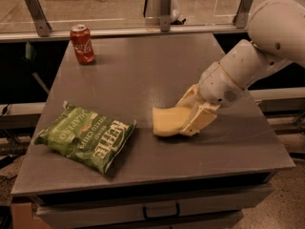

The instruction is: Move sponge near green jalapeno chip bag

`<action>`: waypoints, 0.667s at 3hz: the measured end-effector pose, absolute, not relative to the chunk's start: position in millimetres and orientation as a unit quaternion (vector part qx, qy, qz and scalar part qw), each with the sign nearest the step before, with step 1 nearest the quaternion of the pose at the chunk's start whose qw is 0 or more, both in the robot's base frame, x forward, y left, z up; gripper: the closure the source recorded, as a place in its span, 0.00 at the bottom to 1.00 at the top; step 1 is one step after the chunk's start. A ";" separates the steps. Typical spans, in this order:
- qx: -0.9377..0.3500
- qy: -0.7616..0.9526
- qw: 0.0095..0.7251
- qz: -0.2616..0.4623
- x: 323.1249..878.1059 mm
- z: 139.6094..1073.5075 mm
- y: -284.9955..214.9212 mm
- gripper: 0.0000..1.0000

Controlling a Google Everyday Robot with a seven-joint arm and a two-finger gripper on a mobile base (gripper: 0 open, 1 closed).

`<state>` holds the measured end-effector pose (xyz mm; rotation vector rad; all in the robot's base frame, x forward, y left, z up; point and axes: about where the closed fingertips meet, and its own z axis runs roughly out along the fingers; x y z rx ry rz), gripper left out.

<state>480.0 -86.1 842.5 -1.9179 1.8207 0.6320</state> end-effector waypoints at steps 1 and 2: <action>-0.709 0.634 0.199 0.236 461.3 836.5 -63.3 0.82; -0.716 0.626 0.194 0.242 455.1 835.7 -48.4 0.60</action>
Offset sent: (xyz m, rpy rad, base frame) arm -0.0317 0.0541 -0.0090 0.0043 0.0303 0.1151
